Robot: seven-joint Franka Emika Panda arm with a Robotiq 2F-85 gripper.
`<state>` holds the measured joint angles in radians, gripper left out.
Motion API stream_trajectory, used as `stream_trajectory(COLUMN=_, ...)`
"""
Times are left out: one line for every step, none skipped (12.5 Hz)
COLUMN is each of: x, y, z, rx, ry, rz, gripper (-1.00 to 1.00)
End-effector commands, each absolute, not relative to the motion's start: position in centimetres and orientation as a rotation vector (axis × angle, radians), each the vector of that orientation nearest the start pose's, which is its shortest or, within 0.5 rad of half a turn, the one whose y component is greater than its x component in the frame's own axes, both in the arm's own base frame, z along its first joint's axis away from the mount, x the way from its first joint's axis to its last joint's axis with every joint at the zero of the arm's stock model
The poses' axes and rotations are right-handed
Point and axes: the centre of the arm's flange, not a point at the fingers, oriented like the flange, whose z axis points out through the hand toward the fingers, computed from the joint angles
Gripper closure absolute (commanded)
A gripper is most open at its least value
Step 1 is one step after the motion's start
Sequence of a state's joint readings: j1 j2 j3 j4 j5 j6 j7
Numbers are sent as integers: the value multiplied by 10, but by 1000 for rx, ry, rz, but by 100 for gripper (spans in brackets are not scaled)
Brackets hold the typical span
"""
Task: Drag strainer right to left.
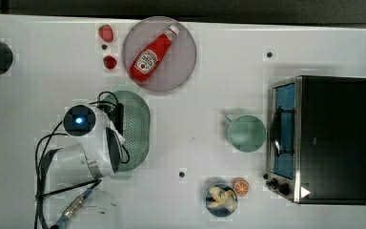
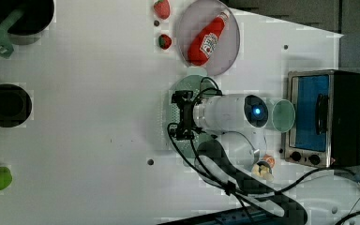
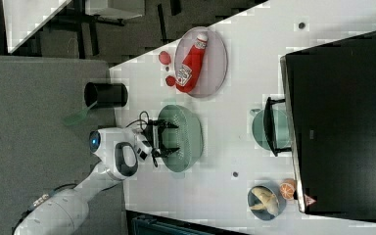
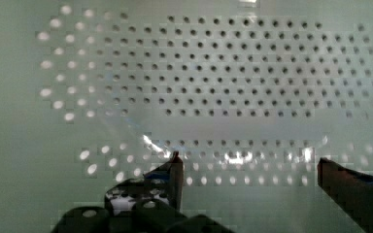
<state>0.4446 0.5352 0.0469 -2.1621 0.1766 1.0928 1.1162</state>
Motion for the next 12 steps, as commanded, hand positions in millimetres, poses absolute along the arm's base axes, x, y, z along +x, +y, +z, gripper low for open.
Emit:
stream_trajectory(x=485, y=316, z=145, rx=-2253, ry=2151, rz=198, gripper=-100)
stream_trajectory(x=486, y=323, z=144, rx=-2245, ry=2151, rz=208, gripper=-100)
stream_trajectory(x=487, y=330, z=143, rx=-2234, ry=2151, rz=218, gripper=-100)
stream_trajectory(x=487, y=337, z=143, rx=-2221, ry=2153, rz=230, gripper=-100)
stream_trajectory(x=487, y=344, z=143, rx=-2209, ry=2153, rz=240, gripper=-100)
stream_trajectory(x=486, y=351, z=143, rx=-2183, ry=2172, rz=253, gripper=-100)
stream_trajectory(x=485, y=358, z=143, rx=-2159, ry=2192, rz=257, gripper=-100)
stream_trajectory(x=484, y=365, z=143, rx=-2128, ry=2220, rz=259, gripper=-100)
stream_trajectory(x=482, y=372, z=142, rx=-2108, ry=2239, rz=260, gripper=-100)
stream_trajectory(x=481, y=380, z=142, rx=-2105, ry=2237, rz=261, gripper=-100)
stream_trajectory(x=480, y=386, z=141, rx=-2114, ry=2225, rz=261, gripper=-100)
stream_trajectory(x=480, y=392, z=141, rx=-2119, ry=2213, rz=261, gripper=-100)
